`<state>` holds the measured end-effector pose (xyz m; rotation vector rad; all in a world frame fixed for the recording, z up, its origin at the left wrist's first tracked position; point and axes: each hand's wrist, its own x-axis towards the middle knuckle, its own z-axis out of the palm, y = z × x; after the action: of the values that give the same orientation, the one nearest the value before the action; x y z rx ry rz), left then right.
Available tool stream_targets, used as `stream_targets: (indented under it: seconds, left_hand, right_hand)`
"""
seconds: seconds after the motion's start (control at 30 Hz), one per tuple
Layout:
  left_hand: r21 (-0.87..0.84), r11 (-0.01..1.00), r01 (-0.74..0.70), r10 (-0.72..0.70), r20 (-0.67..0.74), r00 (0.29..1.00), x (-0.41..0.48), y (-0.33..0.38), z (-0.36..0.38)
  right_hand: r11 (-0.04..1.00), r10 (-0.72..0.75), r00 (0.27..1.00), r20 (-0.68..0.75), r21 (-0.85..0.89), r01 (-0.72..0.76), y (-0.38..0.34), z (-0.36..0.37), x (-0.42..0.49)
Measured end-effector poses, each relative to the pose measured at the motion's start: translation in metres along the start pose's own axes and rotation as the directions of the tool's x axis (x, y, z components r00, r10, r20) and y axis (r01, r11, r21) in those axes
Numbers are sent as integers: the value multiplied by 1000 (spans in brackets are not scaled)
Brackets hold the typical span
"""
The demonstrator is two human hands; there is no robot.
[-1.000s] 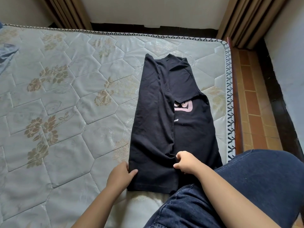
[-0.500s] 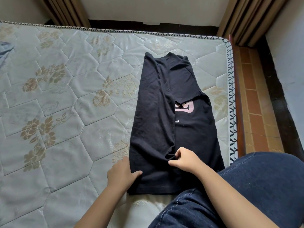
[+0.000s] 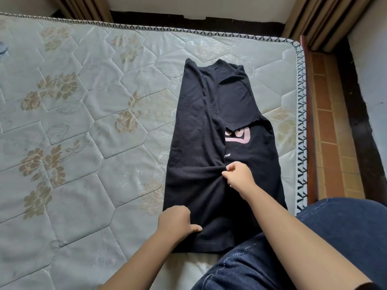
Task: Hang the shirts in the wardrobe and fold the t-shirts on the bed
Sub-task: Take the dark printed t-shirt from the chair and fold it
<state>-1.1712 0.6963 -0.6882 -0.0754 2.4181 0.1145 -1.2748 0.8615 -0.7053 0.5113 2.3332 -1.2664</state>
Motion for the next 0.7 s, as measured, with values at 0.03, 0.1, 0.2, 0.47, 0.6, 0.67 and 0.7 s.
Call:
stream_targets:
  seconds: [0.03, 0.1, 0.2, 0.47, 0.6, 0.67, 0.7]
  left_hand:
    - [13, 1000, 2, -2, 6, 1000, 0, 1, -2]
    - [46, 999, -2, 2, 8, 1000, 1, 4, -4]
    - [59, 998, -16, 14, 36, 999, 4, 6, -7]
    - [-309, 951, 7, 41, 148, 988, 27, 5, -36]
    - [-520, 854, 25, 117, 238, 964, 38, 9, -43]
    - [-430, 903, 11, 118, 271, 955, 41, 13, -42]
    - [-376, 926, 3, 109, 276, 955, 43, 15, -40]
  right_hand:
    - [1000, 6, 1000, 11, -4, -6, 2, -1, 1]
    - [1000, 23, 999, 28, 7, -24, 4, -3, 1]
    - [988, 67, 996, 53, 134, -74, 2, -2, 4]
    - [996, 69, 995, -65, -50, -73, -15, 4, 19]
    - [999, 13, 998, -65, -32, -15, -31, 0, 27]
    - [996, -54, 995, -89, 65, 60, -38, -4, 34]
    - [993, -75, 993, -94, 84, 83, -41, -7, 36]
